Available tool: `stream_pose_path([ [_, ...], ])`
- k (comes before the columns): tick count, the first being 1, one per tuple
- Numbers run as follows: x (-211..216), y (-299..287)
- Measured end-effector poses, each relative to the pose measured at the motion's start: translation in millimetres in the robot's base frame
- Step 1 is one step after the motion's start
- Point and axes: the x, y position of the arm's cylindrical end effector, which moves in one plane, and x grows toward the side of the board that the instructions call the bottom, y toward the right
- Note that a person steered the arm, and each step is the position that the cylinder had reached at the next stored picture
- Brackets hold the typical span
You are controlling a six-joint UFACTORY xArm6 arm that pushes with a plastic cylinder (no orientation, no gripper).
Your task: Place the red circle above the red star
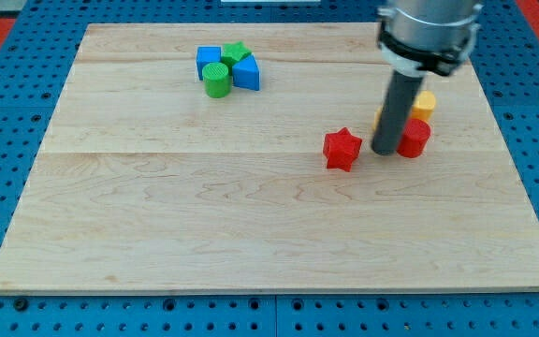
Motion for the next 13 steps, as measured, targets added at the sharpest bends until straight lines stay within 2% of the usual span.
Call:
stream_pose_path([
  [1,28.8,-96.3],
  [2,37.7,-138.7],
  [4,57.4,46.6],
  [5,39.6,131.5],
  [6,0.0,153.4],
  [7,-7.2,106.3],
  [8,-6.3,-0.8],
  [9,-8.2,-69.4],
  [11,25.5,9.6],
  [12,54.4,-29.3],
  [13,34.2,-100.8],
])
